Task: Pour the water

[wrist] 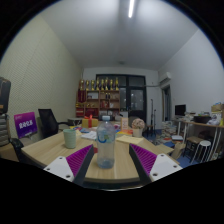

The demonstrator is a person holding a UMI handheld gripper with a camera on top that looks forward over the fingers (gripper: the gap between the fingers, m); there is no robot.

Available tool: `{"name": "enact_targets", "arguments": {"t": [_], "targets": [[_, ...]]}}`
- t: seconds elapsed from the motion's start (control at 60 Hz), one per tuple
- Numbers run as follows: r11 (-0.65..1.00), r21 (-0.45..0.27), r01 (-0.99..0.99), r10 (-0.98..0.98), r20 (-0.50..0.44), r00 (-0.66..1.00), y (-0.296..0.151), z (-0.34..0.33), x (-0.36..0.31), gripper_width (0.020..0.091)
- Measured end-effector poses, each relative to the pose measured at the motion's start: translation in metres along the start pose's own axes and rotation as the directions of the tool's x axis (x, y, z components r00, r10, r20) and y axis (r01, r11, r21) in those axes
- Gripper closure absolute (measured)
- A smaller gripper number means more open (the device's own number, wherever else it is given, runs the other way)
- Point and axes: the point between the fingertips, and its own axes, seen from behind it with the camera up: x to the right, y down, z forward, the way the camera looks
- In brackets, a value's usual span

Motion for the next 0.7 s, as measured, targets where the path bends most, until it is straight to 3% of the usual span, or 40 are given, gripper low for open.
{"name": "enact_targets", "arguments": {"t": [0.217, 0.567, 0.617, 0.667, 0.7], "targets": [[0.999, -0.01, 0.043, -0.044, -0.018, 0.999, 0.008, 0.082, -0.018, 0.0298], [0.998, -0.023, 0.05, -0.051, -0.035, 0.998, 0.009, 0.153, -0.029, 0.0299], [0.998, 0.002, 0.064, -0.064, -0.036, 0.997, 0.003, 0.161, -0.032, 0.0323], [0.998, 0.006, 0.067, -0.067, -0.046, 0.997, 0.004, 0.176, -0.03, 0.0416], [0.998, 0.007, 0.057, -0.057, -0.051, 0.997, 0.005, 0.18, -0.03, 0.0424]]}}
